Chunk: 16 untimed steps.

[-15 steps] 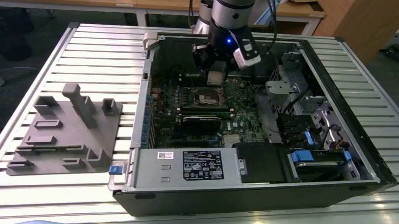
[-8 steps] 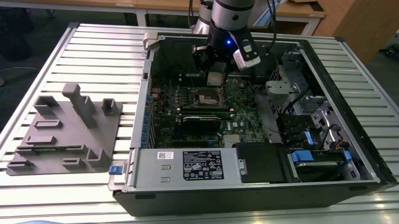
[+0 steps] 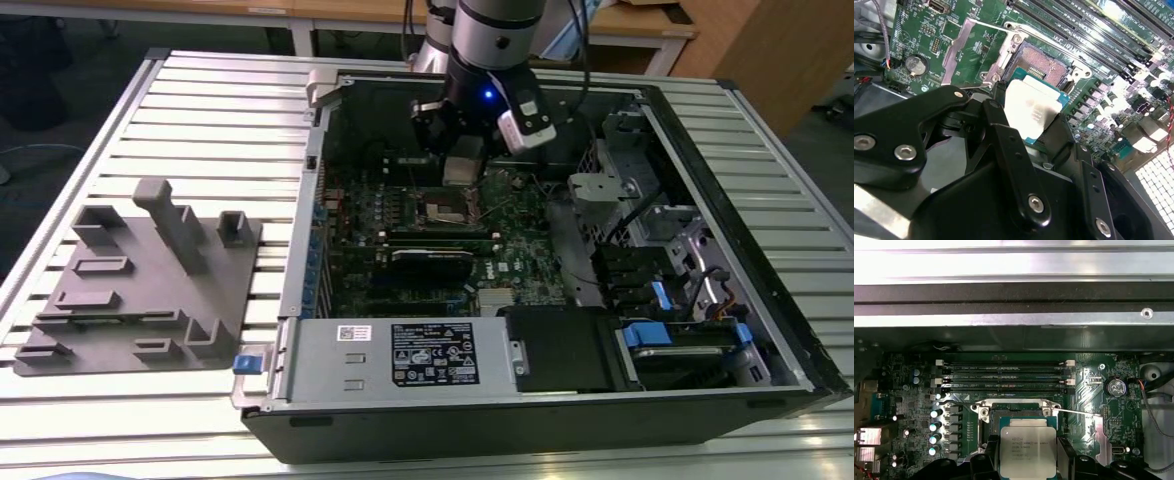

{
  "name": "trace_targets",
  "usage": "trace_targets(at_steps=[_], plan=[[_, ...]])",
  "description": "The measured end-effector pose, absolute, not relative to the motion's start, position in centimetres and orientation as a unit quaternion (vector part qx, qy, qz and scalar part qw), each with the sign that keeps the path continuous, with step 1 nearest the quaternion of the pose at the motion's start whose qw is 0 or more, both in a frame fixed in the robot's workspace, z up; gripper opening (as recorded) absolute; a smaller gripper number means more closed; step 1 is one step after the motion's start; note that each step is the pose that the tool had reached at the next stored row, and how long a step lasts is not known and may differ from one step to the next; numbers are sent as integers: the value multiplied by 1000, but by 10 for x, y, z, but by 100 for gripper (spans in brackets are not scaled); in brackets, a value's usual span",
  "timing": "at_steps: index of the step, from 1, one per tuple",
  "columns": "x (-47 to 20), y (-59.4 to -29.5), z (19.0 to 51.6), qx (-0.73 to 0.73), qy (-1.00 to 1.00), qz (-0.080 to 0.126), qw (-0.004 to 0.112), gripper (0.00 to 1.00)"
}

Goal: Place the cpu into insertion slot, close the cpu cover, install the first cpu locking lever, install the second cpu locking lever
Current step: 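Place the cpu into insertion slot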

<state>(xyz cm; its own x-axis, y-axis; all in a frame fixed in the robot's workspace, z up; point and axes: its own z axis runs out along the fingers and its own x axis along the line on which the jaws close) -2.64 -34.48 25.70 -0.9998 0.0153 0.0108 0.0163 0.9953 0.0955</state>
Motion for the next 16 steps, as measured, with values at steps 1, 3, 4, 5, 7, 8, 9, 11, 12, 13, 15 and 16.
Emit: trace_targets(at_steps=[1, 3, 4, 5, 7, 8, 9, 11, 12, 13, 15, 16], plan=[[-26, -345, 256, -8, -999, -48, 5, 54], [-26, -345, 254, -8, -999, -48, 5, 54], [-26, -345, 253, -8, -999, -48, 5, 54], [-26, -345, 252, -8, -999, -48, 5, 54], [-26, -345, 251, -8, -999, -48, 5, 54], [-26, -345, 251, -8, -999, -48, 5, 54], [-26, -345, 251, -8, -999, -48, 5, 54], [-26, -345, 251, -8, -999, -48, 5, 54], [-26, -345, 251, -8, -999, -48, 5, 54], [-27, -345, 251, -8, -999, -48, 5, 54], [-28, -345, 250, -8, -999, -48, 5, 54], [-28, -345, 250, -8, -999, -48, 5, 54]])
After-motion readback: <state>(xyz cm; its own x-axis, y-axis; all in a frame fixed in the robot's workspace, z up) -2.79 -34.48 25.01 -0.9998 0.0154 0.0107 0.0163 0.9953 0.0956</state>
